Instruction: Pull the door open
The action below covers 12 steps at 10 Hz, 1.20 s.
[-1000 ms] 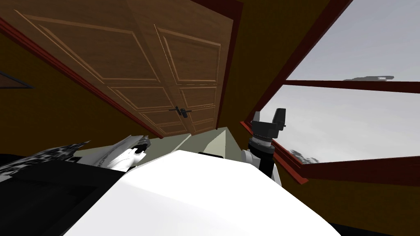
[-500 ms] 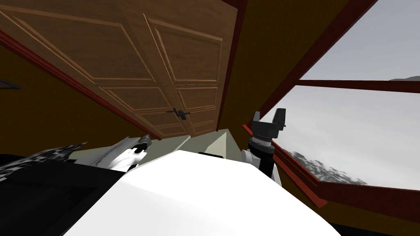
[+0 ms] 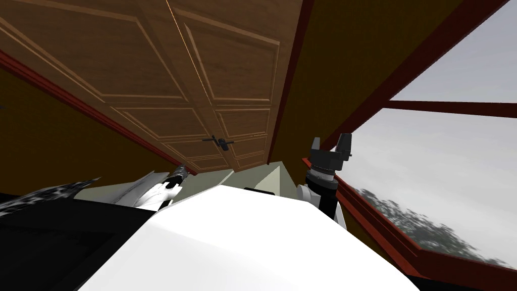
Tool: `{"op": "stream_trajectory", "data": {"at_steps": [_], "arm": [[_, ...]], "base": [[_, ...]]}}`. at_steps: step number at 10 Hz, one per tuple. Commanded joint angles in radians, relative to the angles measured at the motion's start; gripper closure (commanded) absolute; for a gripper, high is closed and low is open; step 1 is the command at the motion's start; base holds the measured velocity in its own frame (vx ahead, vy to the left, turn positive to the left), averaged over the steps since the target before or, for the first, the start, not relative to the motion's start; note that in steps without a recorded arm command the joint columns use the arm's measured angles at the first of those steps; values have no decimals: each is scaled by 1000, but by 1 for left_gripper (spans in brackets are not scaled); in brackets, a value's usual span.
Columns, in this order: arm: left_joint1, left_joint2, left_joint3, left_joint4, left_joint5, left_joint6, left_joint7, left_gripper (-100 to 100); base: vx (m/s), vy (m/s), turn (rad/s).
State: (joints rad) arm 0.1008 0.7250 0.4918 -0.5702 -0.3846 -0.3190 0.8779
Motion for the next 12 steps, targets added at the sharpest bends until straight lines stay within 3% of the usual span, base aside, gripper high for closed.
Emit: {"op": "stream_trajectory", "data": {"at_steps": [1,5,7,10,12], "arm": [[-12,0,5,12,18,-29,-27,-100],[-48,-12,16,35,61,-95,-92,-100],[-56,-15,19,40,70,-109,-106,-100],[-97,-32,25,57,107,-167,-163,-100],[-97,-32,25,57,107,-167,-163,-100]], "base": [[165,28,36],[159,89,-5],[107,70,-4],[116,102,-34],[61,83,-17]]}}
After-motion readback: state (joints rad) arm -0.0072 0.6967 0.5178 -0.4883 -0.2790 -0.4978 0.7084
